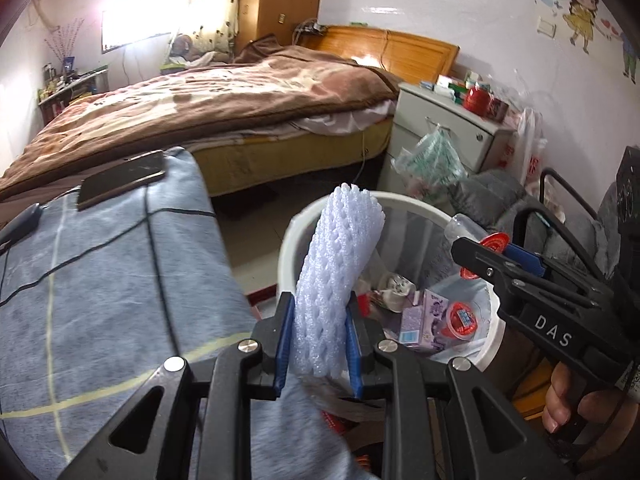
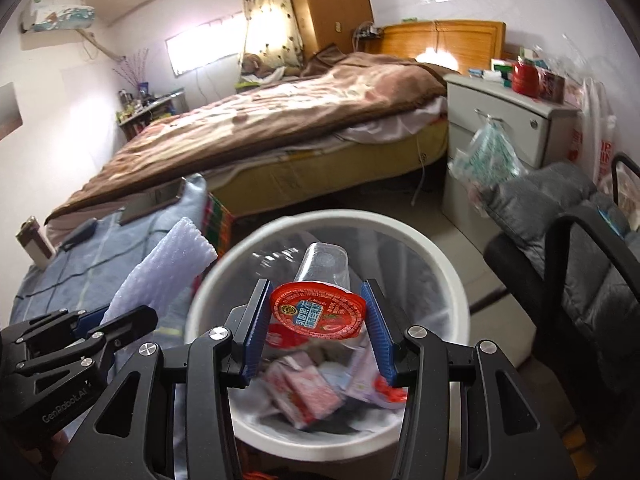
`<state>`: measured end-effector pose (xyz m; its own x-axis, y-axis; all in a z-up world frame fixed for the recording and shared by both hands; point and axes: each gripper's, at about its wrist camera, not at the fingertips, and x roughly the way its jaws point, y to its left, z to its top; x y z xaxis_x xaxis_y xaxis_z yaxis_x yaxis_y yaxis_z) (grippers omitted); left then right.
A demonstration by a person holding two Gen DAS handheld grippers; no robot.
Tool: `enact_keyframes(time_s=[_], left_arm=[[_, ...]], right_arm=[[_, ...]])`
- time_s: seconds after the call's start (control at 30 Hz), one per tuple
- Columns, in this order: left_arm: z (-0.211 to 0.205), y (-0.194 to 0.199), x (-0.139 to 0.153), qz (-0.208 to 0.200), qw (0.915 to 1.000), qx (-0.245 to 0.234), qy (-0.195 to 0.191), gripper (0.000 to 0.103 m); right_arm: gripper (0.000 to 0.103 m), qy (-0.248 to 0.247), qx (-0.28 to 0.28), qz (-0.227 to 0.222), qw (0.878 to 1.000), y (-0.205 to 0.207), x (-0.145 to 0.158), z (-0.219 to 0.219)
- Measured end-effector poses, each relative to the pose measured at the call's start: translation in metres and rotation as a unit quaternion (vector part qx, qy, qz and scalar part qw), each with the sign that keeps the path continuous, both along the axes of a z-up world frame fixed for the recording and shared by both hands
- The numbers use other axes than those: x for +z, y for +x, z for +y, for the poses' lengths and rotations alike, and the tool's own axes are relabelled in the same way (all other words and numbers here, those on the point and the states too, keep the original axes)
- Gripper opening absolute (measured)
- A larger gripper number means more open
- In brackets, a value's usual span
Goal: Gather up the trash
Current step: 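Carry the foam net and jelly cup with both tools over the white bin, then open the left tool over the bin while the right tool releases the jelly cup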
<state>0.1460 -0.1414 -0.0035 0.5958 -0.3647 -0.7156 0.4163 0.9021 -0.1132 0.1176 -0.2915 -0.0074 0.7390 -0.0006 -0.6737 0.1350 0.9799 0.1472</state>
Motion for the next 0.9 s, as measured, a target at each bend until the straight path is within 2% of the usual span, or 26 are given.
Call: enact_keyframes(time_s=[0.17,0.53,0.63,0.7,0.9], left_arm=[[-0.020,-0.002,-0.009,0.013,0.9998,-0.010,0.006,0.025],[-0.034,-0.002,-0.017,0.022,0.9996,-0.010,0.013,0.026],[-0.033,-0.002,-0.017,0.023,0.9996,-0.005,0.013,0.036],[-0.032,-0.002,-0.017,0.026,0.9996,0.000,0.009,0.052],[-0.027,-0.005,-0.015,0.022,0.9997,0.006,0.006,0.053]], right_arm=[[0.048,0.000,-0.003,0.020,1.000,0.000,-0.011,-0.011],[0.048,-0.003,-0.005,0.043,0.999,-0.002,-0.022,-0.026],[0.049,0.006,-0.005,0.047,0.999,-0.002,-0.022,-0.029],[0.051,-0.001,-0.005,0.046,0.999,-0.004,-0.021,-0.028],[0.055,0.001,-0.012,0.040,0.999,-0.007,-0.020,-0.029]])
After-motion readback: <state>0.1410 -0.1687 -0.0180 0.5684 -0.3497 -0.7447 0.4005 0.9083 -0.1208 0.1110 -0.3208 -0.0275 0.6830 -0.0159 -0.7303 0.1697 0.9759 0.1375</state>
